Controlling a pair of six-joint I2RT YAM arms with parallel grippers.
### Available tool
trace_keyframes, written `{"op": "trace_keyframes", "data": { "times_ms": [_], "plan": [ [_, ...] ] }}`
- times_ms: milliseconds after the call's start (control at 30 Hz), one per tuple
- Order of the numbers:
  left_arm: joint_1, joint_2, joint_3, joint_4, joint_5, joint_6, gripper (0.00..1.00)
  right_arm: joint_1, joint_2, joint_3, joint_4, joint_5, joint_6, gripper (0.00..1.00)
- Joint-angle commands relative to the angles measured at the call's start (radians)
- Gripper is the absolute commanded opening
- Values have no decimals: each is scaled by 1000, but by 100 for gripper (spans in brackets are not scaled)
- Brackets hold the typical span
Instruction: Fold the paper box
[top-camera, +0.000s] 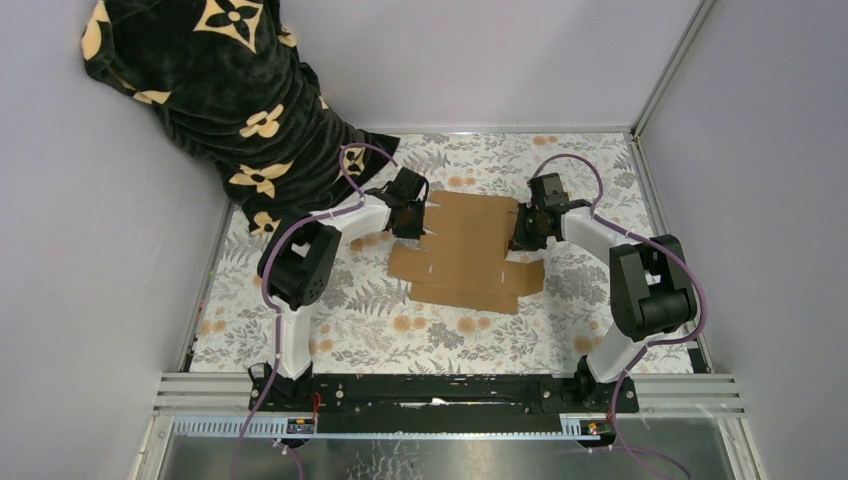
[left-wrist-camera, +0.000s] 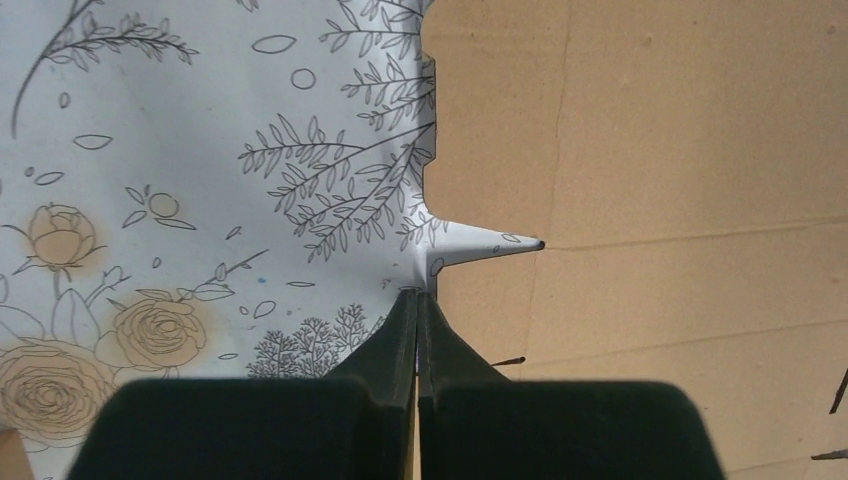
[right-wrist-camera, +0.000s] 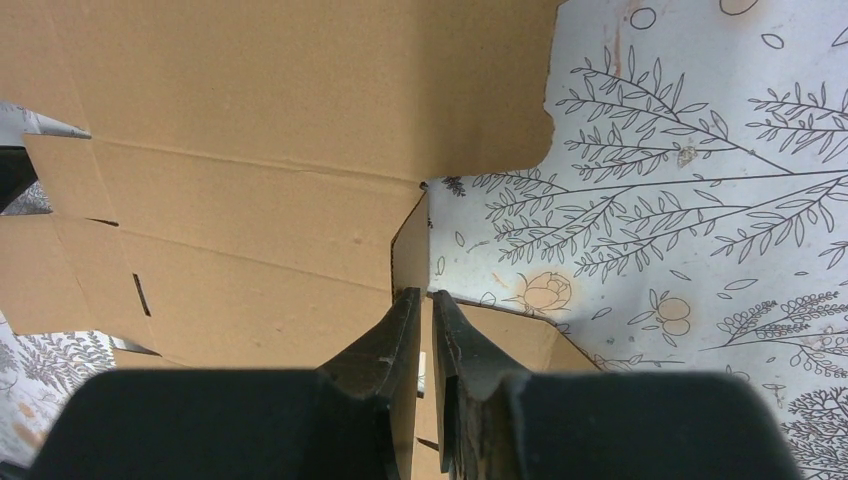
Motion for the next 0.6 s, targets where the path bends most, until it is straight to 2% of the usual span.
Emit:
{"op": "trace_keyframes", "data": {
  "times_ms": [0,567],
  "plan": [
    [-15,-39,-12,-3,59,-22,0,13,5,40,7,-21,2,17],
    [-32,-51,34,1,100,-68,0,20,15,31,21,-26,7,17]
  ]
}}
